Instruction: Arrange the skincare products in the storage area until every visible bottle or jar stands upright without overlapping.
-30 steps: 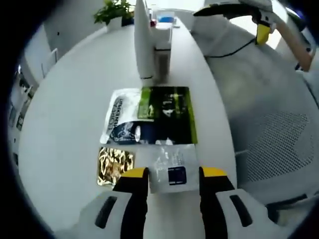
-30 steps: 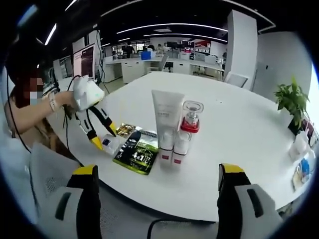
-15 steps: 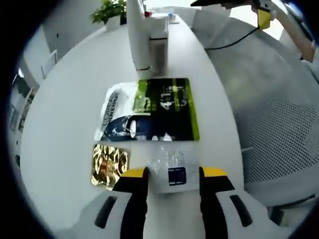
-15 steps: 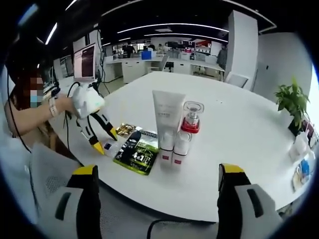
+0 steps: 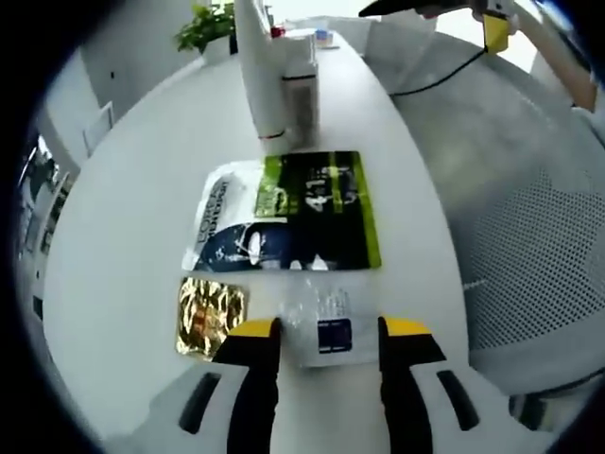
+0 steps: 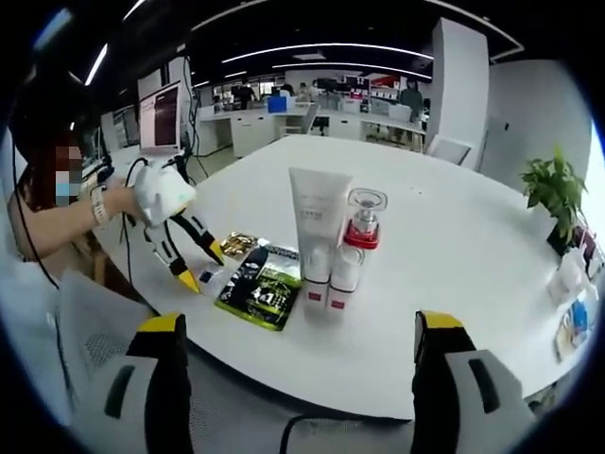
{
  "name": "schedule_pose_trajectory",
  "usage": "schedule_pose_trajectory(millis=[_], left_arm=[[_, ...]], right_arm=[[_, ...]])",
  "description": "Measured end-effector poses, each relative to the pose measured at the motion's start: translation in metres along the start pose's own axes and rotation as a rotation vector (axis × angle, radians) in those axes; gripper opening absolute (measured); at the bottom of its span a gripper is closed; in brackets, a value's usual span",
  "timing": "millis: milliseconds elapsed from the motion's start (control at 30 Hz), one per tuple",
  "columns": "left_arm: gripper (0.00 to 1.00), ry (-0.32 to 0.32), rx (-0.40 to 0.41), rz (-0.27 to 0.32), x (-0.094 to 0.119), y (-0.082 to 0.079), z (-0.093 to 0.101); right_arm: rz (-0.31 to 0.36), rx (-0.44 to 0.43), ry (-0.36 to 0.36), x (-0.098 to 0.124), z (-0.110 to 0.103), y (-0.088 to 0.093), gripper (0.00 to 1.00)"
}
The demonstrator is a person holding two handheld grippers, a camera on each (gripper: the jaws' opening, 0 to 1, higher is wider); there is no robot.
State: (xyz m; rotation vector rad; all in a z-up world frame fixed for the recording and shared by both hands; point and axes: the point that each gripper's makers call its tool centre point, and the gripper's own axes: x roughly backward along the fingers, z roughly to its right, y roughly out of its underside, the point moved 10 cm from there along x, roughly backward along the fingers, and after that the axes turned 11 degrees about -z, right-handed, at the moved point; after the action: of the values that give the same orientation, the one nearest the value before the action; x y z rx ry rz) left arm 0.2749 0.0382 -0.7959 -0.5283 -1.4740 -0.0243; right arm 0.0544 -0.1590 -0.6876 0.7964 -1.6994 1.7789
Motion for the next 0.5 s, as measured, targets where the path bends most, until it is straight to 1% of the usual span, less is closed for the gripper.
schedule_pose_trajectory(millis=[133,233,433,500], left_arm=[[0.43,-0.026,0.008,0.000,0.002,-0.001,0.001],[0.44,-0.019,0.029,0.033,0.005,-0.003,0.001],[0.47,-0.045,0.042,0.038,0.011,-0.003,0.002],[0.48,-0.054,0.058,0.059,0.015,-0.005,0.004]], right_arm=[[0.003,-0.009,0.005,0.001,0.000,0.002,1.00],[0.003,-0.013,0.006,0.001,0.000,0.003,1.00],[0.005,-0.015,0.004,0.001,-0.002,0.004,1.00],[0.007,-0.015,0.004,0.002,-0.001,0.004,1.00]])
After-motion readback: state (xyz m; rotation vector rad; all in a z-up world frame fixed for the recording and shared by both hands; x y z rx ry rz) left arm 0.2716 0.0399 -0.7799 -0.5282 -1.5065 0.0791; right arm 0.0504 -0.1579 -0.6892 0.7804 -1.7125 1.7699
